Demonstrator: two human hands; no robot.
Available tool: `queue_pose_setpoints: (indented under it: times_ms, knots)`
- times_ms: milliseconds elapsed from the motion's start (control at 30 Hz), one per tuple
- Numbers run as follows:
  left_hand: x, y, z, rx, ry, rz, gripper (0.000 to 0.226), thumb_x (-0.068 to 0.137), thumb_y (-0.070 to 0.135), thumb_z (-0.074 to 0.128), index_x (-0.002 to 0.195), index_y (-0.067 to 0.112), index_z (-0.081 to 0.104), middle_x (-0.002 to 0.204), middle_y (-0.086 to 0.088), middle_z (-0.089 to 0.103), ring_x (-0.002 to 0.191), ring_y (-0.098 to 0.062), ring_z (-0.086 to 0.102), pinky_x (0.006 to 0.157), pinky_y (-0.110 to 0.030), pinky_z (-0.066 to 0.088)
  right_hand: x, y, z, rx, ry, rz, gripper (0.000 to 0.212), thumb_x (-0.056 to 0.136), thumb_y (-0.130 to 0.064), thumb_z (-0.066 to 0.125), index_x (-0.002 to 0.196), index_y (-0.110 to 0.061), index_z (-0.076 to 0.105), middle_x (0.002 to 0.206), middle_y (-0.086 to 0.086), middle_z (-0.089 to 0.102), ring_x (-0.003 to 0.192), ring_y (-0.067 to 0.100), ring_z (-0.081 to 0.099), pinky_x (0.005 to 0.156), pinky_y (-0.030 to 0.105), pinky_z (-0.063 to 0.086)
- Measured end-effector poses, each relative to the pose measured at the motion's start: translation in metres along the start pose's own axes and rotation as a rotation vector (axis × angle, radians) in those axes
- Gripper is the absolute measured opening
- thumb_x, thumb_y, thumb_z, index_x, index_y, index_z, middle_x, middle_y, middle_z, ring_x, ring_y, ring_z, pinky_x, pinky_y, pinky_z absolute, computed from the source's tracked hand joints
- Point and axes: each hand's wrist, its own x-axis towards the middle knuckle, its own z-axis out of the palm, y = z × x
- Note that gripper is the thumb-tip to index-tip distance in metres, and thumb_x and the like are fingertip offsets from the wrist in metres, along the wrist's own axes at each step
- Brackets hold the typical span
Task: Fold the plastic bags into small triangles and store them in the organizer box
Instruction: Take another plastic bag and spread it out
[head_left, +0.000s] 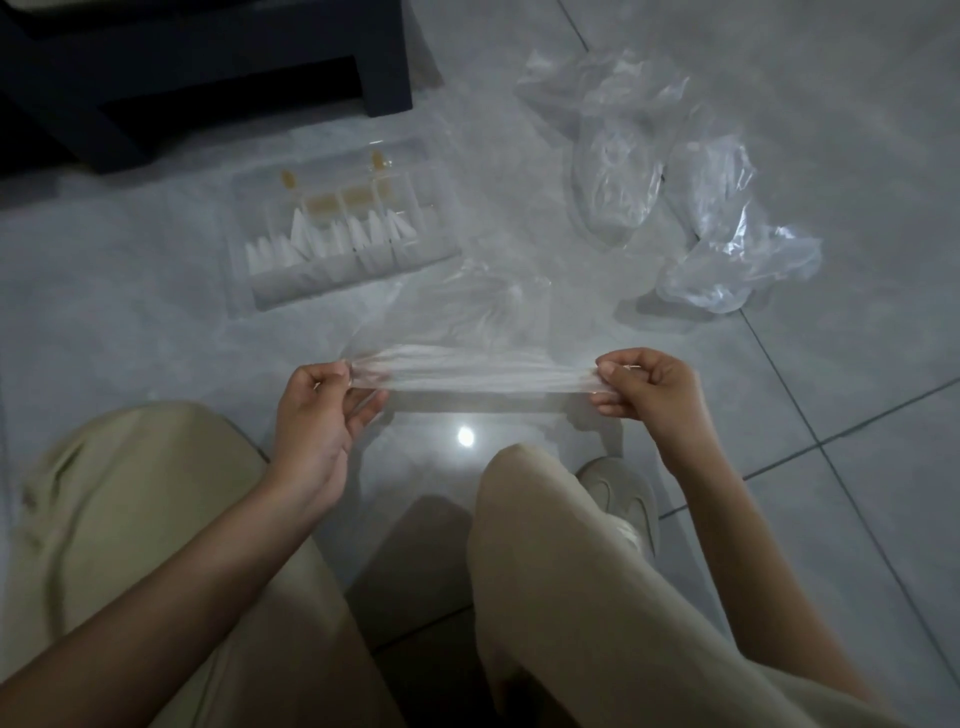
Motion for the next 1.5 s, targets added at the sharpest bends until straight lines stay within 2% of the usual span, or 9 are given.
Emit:
queue_pose_setpoints:
  times_ms: [167, 267, 367, 533, 633, 767, 867, 1200, 1500]
  knots:
    - [-0.001, -0.002, -0.007, 0.081, -0.013, -0.167, 0.021, 0.102, 0.009, 0.043, 0.081, 0.015, 0.045, 0.090, -0.007, 0.063, 0.065, -0.007, 0.068, 0.059, -0.023, 0.058, 0.000, 0.001, -0.007, -0.030, -0.100, 0.037, 0.016, 0.093, 0.003, 0.055, 0.096, -0.011, 0.063, 0.088, 0.011, 0.072, 0.060, 0.012, 0.069, 0.056, 0.018, 0.055]
    - [0.009, 0.001, -0.021, 0.517, -0.224, -0.360, 0.009, 0.099, 0.020, 0.049, 0.091, 0.017, 0.051, 0.094, -0.005, 0.060, 0.077, -0.011, 0.059, 0.064, -0.026, 0.045, 0.010, 0.005, -0.014, -0.324, -0.283, 0.022, 0.028, 0.094, -0.007, 0.058, 0.119, -0.018, 0.052, 0.118, 0.007, 0.066, 0.075, 0.018, 0.071, 0.065, 0.023, 0.056]
    - [0.029, 0.009, -0.019, 0.929, -0.247, -0.123, 0.024, 0.096, 0.023, 0.056, 0.116, 0.011, 0.048, 0.095, -0.004, 0.053, 0.076, -0.015, 0.049, 0.062, -0.027, 0.038, 0.027, 0.002, -0.009, -0.520, -0.313, -0.169, 0.061, 0.096, -0.013, 0.057, 0.145, -0.027, 0.024, 0.129, 0.004, 0.046, 0.095, 0.018, 0.064, 0.082, 0.024, 0.051]
    - [0.067, 0.025, 0.022, 0.794, -0.264, 0.023, 0.044, 0.096, 0.032, 0.056, 0.133, 0.011, 0.044, 0.116, -0.003, 0.054, 0.097, -0.015, 0.055, 0.080, -0.027, 0.041, 0.061, -0.018, 0.020, -0.674, -0.365, -0.412, 0.076, 0.090, 0.006, 0.047, 0.144, -0.040, 0.021, 0.146, 0.007, 0.030, 0.126, 0.019, 0.040, 0.110, 0.032, 0.037]
    - [0.082, 0.016, 0.037, 0.655, -0.358, -0.018, 0.032, 0.093, 0.030, 0.061, 0.117, 0.009, 0.059, 0.103, -0.007, 0.063, 0.081, -0.013, 0.058, 0.070, -0.025, 0.043, 0.074, -0.030, 0.046, -0.679, -0.513, -0.452, 0.067, 0.086, 0.007, 0.044, 0.143, -0.027, 0.035, 0.138, 0.006, 0.033, 0.122, 0.018, 0.040, 0.103, 0.011, 0.035]
    - [0.081, 0.002, 0.045, 0.569, -0.340, 0.099, 0.006, 0.092, 0.018, 0.064, 0.087, 0.017, 0.067, 0.082, 0.001, 0.069, 0.074, -0.012, 0.060, 0.070, -0.023, 0.047, 0.093, -0.021, 0.062, -0.768, -0.593, -0.542, 0.037, 0.085, 0.010, 0.059, 0.120, -0.003, 0.062, 0.127, 0.016, 0.053, 0.122, 0.027, 0.049, 0.107, 0.039, 0.039]
    - [0.080, 0.002, 0.044, 0.526, -0.328, 0.156, 0.016, 0.094, 0.014, 0.060, 0.079, 0.020, 0.065, 0.077, 0.004, 0.066, 0.068, -0.010, 0.056, 0.064, -0.019, 0.044, 0.090, -0.022, 0.063, -0.595, -0.567, -0.459, 0.024, 0.086, 0.001, 0.067, 0.108, -0.008, 0.068, 0.115, 0.001, 0.060, 0.105, 0.006, 0.058, 0.096, 0.025, 0.046]
    - [0.089, -0.001, 0.038, 0.335, -0.248, 0.138, 0.016, 0.095, 0.010, 0.057, 0.105, 0.015, 0.069, 0.073, 0.015, 0.072, 0.091, -0.019, 0.062, 0.090, -0.032, 0.049, 0.048, -0.044, 0.038, -0.017, -0.583, -0.307, 0.009, 0.084, -0.022, 0.063, 0.088, -0.017, 0.071, 0.097, -0.005, 0.071, 0.093, 0.010, 0.063, 0.080, 0.017, 0.047]
    - [0.095, -0.002, 0.033, 0.308, -0.208, 0.095, 0.021, 0.098, 0.013, 0.053, 0.114, 0.010, 0.066, 0.055, 0.015, 0.065, 0.045, 0.003, 0.051, 0.043, -0.008, 0.035, 0.052, -0.066, 0.005, -0.030, -0.575, -0.341, 0.033, 0.088, -0.015, 0.042, 0.061, -0.021, 0.061, 0.057, -0.006, 0.058, 0.062, 0.009, 0.054, 0.069, 0.019, 0.042]
